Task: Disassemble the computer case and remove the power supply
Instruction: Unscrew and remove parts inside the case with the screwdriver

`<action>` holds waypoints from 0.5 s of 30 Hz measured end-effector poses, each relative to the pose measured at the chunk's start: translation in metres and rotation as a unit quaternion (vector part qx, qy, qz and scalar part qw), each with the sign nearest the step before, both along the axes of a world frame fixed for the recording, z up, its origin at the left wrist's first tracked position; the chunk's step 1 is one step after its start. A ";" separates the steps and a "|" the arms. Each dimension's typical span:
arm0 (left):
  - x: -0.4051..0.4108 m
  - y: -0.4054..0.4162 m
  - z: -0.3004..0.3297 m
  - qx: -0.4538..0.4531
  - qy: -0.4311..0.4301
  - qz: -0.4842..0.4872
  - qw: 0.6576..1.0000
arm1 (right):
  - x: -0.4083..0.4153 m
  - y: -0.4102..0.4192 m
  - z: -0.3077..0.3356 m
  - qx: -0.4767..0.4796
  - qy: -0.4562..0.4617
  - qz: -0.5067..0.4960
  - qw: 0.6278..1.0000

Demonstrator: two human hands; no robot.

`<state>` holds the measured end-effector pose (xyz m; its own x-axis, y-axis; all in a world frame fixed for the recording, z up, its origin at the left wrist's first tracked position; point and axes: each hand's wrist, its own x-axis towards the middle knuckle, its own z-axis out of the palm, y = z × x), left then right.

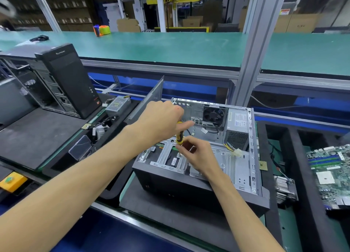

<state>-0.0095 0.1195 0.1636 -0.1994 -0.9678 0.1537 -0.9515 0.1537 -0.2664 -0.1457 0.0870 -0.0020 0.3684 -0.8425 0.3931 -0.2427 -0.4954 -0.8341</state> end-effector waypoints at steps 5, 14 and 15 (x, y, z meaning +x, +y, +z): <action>0.005 0.007 -0.005 0.019 0.079 -0.060 0.995 | -0.002 0.002 0.002 0.012 -0.002 0.017 1.000; 0.004 0.011 0.007 0.065 0.095 -0.072 0.991 | -0.002 0.004 0.006 0.002 0.002 0.029 1.000; 0.001 0.010 0.006 0.061 0.069 -0.046 0.995 | -0.002 0.004 0.006 -0.001 -0.002 0.027 1.000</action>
